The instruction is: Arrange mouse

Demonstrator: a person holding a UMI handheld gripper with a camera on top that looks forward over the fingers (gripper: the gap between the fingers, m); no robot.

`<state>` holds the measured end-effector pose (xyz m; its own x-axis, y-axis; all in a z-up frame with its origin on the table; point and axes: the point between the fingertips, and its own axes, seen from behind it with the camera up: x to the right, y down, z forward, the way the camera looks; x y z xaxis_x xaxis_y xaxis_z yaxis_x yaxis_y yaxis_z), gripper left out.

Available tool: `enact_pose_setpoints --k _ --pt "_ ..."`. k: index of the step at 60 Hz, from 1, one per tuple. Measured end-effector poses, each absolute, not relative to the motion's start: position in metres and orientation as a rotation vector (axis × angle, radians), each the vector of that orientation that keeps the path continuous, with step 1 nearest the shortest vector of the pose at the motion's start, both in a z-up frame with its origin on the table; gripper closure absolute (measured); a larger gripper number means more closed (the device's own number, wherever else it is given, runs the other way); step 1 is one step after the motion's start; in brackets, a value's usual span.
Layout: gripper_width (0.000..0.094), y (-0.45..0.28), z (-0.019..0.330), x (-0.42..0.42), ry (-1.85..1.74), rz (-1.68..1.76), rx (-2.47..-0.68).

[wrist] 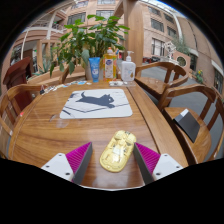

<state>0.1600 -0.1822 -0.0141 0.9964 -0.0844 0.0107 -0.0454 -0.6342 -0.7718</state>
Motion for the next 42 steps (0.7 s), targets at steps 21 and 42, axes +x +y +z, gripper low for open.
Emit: enact_pose_setpoints --k 21,42 --pt "0.0500 -0.156 -0.015 0.144 0.062 -0.079 -2.239" --pt "0.0598 -0.160 0.038 0.137 0.073 -0.070 -2.150"
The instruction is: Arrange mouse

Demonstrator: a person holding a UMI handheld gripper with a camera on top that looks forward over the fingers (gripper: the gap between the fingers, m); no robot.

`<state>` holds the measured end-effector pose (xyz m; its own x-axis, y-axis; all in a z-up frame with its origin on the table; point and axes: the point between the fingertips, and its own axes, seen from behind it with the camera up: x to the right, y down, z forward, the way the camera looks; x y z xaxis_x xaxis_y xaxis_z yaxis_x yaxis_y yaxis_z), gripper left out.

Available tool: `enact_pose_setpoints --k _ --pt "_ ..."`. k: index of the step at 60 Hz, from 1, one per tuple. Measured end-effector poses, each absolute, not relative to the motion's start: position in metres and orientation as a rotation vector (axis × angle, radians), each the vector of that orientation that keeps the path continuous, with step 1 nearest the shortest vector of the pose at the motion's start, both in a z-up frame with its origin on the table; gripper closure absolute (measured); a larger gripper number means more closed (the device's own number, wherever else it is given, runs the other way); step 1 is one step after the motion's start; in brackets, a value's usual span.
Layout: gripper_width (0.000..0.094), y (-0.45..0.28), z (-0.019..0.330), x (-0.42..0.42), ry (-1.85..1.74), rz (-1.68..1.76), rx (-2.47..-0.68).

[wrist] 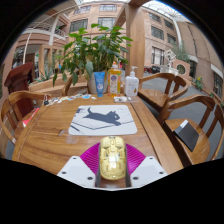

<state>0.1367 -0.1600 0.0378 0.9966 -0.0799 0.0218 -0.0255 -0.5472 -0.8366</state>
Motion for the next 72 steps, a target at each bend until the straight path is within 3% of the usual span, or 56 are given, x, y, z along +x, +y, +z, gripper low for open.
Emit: enact_pose_setpoints --k 12,17,25,39,50,53,59,62,72 --pt "0.0598 -0.107 0.171 0.119 0.026 0.008 -1.914" --pt "0.0598 -0.064 0.197 0.121 0.021 -0.003 -1.863" --pt "0.0598 0.008 0.169 0.120 0.030 0.003 -1.924" --pt "0.0591 0.056 0.034 0.124 0.038 -0.028 -2.175" --pt "0.0468 0.052 -0.006 0.121 0.055 0.003 -2.251" --pt "0.0412 0.049 -0.004 0.121 0.063 0.009 -2.258" --pt "0.0059 0.040 0.020 0.120 0.045 -0.022 -2.215" --pt "0.0100 0.031 0.041 0.119 0.041 -0.035 -2.190" --pt "0.0074 -0.013 0.118 0.108 0.017 -0.060 -2.107"
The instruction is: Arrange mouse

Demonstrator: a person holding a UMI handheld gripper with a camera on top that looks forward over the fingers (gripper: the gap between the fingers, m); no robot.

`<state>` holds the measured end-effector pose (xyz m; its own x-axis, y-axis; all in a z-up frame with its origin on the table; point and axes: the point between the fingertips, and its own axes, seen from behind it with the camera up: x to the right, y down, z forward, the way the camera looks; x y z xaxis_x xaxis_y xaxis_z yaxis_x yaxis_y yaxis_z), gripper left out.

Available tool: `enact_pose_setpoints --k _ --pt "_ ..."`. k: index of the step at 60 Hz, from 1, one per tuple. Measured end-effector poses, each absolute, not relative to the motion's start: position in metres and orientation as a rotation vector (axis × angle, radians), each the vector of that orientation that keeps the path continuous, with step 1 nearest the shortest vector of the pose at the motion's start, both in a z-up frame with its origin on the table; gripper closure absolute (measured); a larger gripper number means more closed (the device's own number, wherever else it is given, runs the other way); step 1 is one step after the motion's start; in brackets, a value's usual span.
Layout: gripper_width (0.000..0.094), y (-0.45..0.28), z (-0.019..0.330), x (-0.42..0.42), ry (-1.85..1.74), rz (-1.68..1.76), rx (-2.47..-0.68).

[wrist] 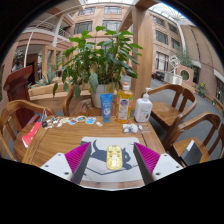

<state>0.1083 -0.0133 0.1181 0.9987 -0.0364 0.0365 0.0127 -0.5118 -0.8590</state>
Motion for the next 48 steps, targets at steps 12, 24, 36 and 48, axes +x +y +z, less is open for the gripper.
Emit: enact_pose_setpoints --k 12,24,36,48 --pt "0.0080 -0.085 0.197 0.094 -0.002 -0.094 -2.025" --pt "0.0081 -0.153 0.237 0.085 -0.025 -0.126 -1.985" --pt "0.0083 -0.201 0.244 0.082 -0.033 -0.128 -1.987" --pt "0.0080 -0.225 0.241 0.086 -0.044 -0.162 -1.987"
